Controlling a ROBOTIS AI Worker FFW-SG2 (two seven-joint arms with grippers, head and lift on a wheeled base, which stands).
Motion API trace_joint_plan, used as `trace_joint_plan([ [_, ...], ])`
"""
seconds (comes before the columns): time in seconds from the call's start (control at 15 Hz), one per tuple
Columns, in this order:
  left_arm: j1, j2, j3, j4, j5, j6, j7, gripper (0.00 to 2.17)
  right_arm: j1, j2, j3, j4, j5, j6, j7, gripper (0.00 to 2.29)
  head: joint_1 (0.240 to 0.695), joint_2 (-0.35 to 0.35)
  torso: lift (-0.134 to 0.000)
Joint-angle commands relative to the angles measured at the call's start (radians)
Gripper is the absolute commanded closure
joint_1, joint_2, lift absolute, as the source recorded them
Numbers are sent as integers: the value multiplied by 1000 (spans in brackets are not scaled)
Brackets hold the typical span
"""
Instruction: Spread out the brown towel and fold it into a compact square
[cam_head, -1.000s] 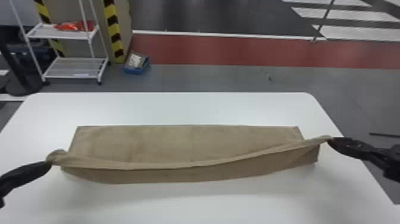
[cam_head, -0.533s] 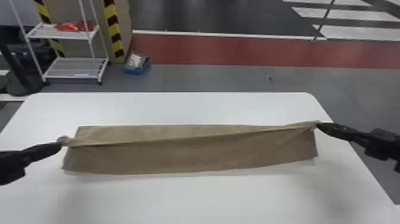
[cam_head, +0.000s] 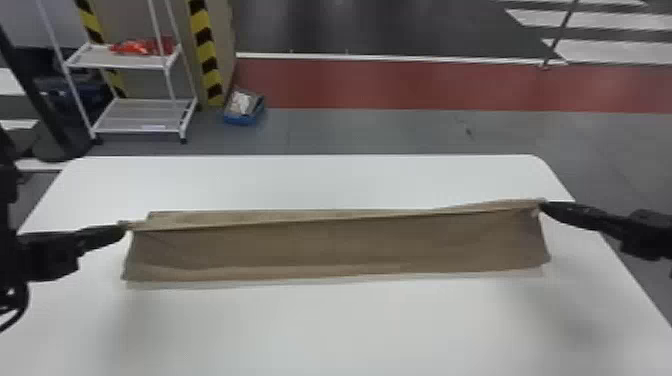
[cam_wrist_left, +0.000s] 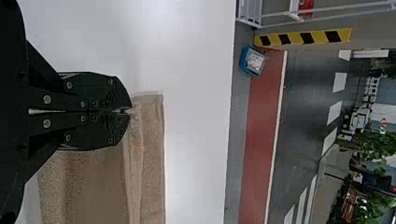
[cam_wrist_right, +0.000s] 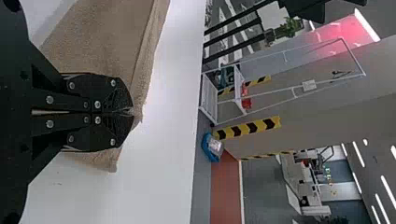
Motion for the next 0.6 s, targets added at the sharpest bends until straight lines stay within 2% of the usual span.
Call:
trace_joint_plan([
  [0.0, -20, -2, -17, 23, 0, -38, 11, 1713, -1, -2, 18, 17, 17, -25, -13, 1298, 695, -53, -119],
  [0.27, -69, -2, -92, 79, -54, -38, 61, 1706, -4, 0, 58, 43, 37, -59, -53, 1295, 695, -57, -119],
  [0.53, -82, -3, -115, 129, -58, -81, 104, 1696, -19, 1, 67, 103, 42, -136, -103, 1281, 695, -62, -119],
])
